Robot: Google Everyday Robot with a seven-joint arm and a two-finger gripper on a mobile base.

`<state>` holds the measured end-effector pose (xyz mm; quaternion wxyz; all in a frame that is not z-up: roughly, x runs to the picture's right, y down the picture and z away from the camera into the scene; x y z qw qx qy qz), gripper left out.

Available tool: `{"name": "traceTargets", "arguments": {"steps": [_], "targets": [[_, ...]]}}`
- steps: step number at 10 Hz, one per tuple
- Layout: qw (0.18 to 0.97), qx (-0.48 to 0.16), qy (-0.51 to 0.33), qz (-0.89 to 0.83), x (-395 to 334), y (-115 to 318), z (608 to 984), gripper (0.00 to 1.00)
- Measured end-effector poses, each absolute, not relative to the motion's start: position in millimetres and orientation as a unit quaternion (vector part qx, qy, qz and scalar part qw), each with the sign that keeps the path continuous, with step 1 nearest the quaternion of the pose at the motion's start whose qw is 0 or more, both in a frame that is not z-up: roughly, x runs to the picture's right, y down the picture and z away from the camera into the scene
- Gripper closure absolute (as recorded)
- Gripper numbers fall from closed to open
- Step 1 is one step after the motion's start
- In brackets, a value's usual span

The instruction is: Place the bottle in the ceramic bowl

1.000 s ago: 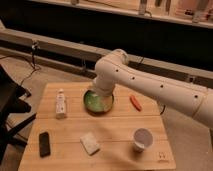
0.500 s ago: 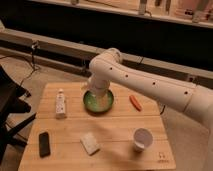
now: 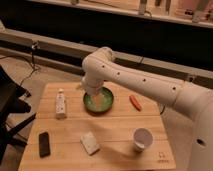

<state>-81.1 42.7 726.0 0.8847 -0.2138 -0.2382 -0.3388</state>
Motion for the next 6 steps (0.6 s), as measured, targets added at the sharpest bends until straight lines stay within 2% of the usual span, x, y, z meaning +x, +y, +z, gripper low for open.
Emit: {"name": "traceTargets", "arguments": {"steps": [6], "targets": [[0.869, -0.218, -0.248, -0.369, -106, 41, 734, 0.20]]}}
